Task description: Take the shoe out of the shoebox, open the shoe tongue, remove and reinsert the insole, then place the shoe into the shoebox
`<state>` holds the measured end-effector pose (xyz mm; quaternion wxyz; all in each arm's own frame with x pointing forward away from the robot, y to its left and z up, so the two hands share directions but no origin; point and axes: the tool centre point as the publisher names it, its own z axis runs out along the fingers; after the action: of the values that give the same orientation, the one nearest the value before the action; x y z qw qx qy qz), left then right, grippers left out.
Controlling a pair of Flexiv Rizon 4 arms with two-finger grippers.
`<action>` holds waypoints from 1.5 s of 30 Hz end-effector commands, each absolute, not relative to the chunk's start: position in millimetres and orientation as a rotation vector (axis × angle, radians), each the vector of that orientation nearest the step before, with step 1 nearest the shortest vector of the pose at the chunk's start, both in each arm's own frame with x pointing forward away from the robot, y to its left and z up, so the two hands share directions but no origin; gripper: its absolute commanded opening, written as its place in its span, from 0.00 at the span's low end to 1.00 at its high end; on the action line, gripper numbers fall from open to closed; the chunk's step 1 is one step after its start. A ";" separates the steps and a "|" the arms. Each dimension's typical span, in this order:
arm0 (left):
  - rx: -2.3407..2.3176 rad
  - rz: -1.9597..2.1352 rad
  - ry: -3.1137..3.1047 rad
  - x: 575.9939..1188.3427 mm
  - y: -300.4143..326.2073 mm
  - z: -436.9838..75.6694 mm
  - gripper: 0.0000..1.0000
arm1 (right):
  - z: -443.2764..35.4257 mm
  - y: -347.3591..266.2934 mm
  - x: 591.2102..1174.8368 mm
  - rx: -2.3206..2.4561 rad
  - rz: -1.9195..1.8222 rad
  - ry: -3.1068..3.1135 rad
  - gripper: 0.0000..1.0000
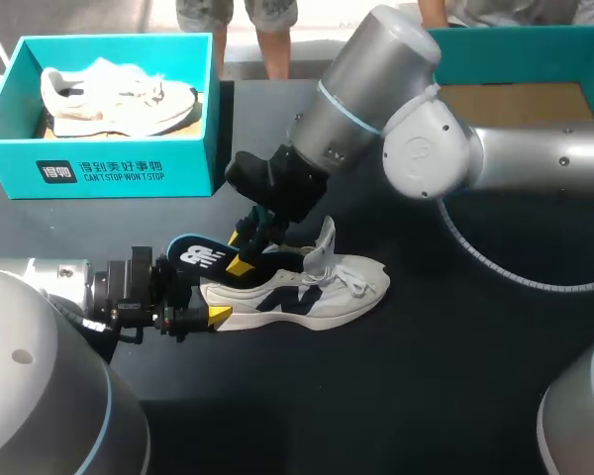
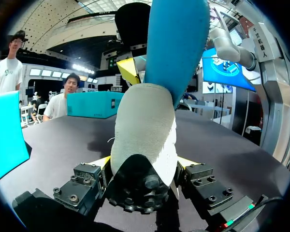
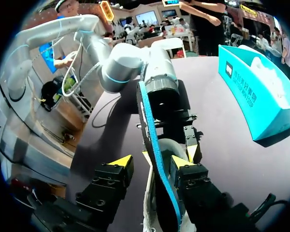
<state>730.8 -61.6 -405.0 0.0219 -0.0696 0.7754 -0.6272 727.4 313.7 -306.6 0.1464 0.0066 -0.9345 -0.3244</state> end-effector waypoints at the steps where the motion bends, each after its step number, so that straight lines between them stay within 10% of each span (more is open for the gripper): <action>1: -0.216 -1.942 2.401 729.9 -61.7 -405.7 0.00 | -317.4 323.9 730.5 0.028 -0.951 -2.672 0.48; 7: -0.216 -1.942 2.401 729.9 -61.7 -405.7 0.00 | -320.6 326.8 729.1 0.034 -0.952 -2.666 0.38; 11: -0.216 -1.942 2.401 729.9 -61.7 -405.7 0.00 | -321.0 326.2 728.7 0.042 -0.930 -2.665 0.00; 30: -0.216 -1.942 2.401 729.9 -61.7 -405.7 0.00 | -204.5 368.2 760.1 -0.189 -1.208 -2.494 0.00; 45: -0.216 -1.942 2.401 729.9 -61.7 -405.7 0.00 | -204.5 368.2 760.1 -0.189 -1.208 -2.494 0.00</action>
<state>730.8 -61.7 -404.9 0.0219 -0.0696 0.7754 -0.6272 760.5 366.5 -203.8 0.1819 -0.0671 -0.8828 -0.4279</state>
